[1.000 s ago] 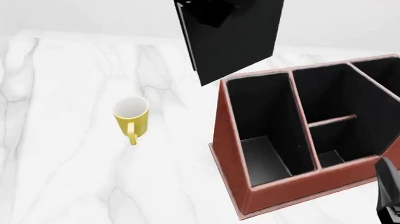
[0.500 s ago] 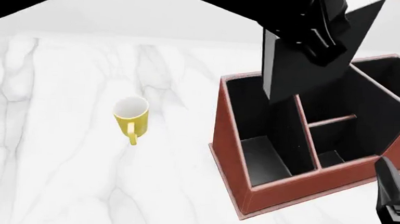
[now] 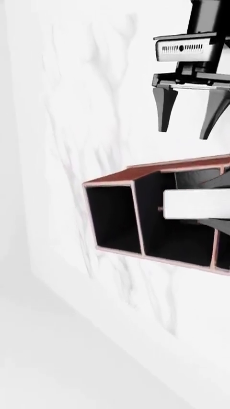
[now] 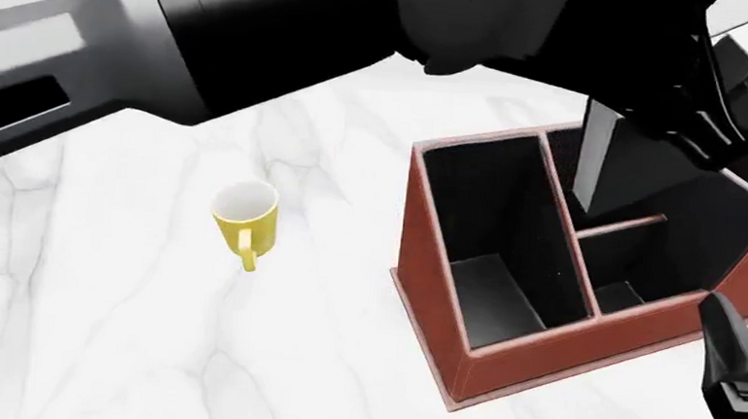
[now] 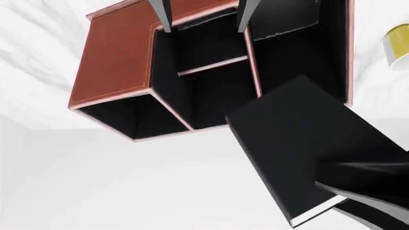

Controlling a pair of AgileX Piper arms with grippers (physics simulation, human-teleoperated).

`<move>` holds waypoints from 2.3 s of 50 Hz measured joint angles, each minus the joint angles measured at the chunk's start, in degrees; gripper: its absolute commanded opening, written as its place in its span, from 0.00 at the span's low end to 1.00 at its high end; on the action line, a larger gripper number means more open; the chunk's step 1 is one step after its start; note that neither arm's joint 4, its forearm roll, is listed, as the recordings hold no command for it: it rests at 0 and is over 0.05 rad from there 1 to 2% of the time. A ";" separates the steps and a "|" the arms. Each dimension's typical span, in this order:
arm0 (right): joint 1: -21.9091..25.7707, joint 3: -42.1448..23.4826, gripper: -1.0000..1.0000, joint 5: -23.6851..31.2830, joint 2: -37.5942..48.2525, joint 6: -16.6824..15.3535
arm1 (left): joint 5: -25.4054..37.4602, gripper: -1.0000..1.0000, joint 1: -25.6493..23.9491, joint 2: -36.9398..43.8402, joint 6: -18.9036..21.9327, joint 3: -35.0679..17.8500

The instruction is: Pick up the book and place it in the back compartment of the caddy.

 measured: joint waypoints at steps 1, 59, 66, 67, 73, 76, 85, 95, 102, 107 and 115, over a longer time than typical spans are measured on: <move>0.00 0.00 1.00 -0.10 0.11 0.02 | -0.01 0.00 -0.11 0.49 -0.01 -0.45; -0.25 -0.01 1.00 -3.29 3.87 0.78 | -2.17 0.00 -0.94 18.63 1.07 -10.74; -0.30 -0.01 1.00 -3.63 4.38 0.89 | -2.89 0.00 -0.94 19.44 0.72 -10.57; -0.31 -0.01 1.00 -3.75 4.51 0.90 | -2.96 0.00 -0.96 19.55 0.68 -10.57; -0.36 -0.01 1.00 -4.59 5.47 0.98 | -3.23 0.00 -1.00 20.24 0.51 -10.91; -0.39 -0.01 1.00 -4.87 5.81 1.02 | -3.38 0.00 -1.01 20.57 0.46 -11.13; -0.45 -0.01 1.00 -5.59 6.64 1.13 | -3.87 0.00 -1.17 21.50 0.35 -11.59; -0.47 -0.01 1.00 -6.00 7.12 1.25 | -4.60 0.00 -0.96 22.46 0.84 -11.59; -0.49 -0.01 1.00 -5.96 7.05 1.30 | -4.78 0.00 -0.61 23.10 1.18 -12.00; -0.52 -0.01 1.00 -5.77 6.86 1.32 | -4.96 0.00 -0.48 23.55 1.31 -12.26; -0.61 -0.01 1.00 -5.63 6.72 1.39 | -5.32 0.00 -0.45 24.27 1.24 -12.64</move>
